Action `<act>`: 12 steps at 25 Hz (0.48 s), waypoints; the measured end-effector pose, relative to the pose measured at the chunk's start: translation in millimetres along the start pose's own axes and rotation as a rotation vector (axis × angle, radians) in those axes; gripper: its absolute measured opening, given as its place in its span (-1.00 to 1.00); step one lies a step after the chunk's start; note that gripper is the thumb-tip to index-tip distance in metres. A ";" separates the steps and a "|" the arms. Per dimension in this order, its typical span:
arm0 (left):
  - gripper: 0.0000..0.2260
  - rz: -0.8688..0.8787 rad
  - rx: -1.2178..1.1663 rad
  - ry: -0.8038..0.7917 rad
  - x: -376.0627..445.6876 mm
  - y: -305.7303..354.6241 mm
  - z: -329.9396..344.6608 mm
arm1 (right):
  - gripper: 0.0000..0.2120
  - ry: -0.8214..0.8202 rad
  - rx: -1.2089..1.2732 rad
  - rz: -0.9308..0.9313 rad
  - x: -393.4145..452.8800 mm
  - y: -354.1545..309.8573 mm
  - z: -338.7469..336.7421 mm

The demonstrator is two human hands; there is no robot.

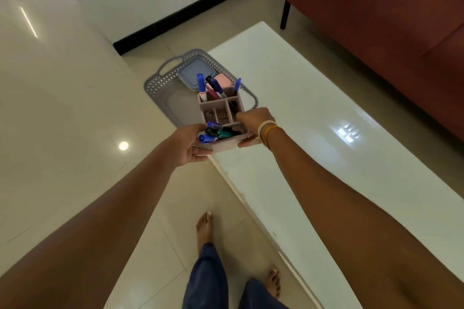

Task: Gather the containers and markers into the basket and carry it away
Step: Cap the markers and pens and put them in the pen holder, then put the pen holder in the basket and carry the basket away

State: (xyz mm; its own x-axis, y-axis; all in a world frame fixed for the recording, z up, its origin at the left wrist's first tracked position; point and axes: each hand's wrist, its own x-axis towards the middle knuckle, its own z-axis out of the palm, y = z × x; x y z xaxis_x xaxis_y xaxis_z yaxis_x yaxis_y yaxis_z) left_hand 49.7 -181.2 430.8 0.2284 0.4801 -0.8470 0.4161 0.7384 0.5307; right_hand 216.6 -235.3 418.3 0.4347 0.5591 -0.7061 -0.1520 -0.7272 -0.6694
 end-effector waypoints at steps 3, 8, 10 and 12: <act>-0.66 -0.001 -0.062 0.008 8.4 4.5 -28.7 | -0.85 0.056 -0.088 -0.035 18.1 -12.0 34.1; -0.67 -0.012 -0.082 0.020 41.4 24.7 -59.3 | -0.83 0.119 -0.127 -0.046 58.6 -27.3 69.1; -0.67 -0.021 -0.054 0.033 54.9 31.4 -69.2 | -0.88 0.120 -0.101 0.010 68.7 -34.0 80.4; -0.68 -0.038 -0.005 0.016 68.4 35.3 -76.6 | -0.89 0.106 -0.160 0.007 77.1 -42.7 88.3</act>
State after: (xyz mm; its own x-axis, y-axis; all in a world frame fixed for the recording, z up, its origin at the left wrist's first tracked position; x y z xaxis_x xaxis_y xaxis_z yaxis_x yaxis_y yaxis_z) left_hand 12.5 -86.0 394.0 0.1981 0.4594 -0.8658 0.4198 0.7584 0.4985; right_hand 178.3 -126.0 372.0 0.5263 0.5146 -0.6769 -0.0158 -0.7900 -0.6129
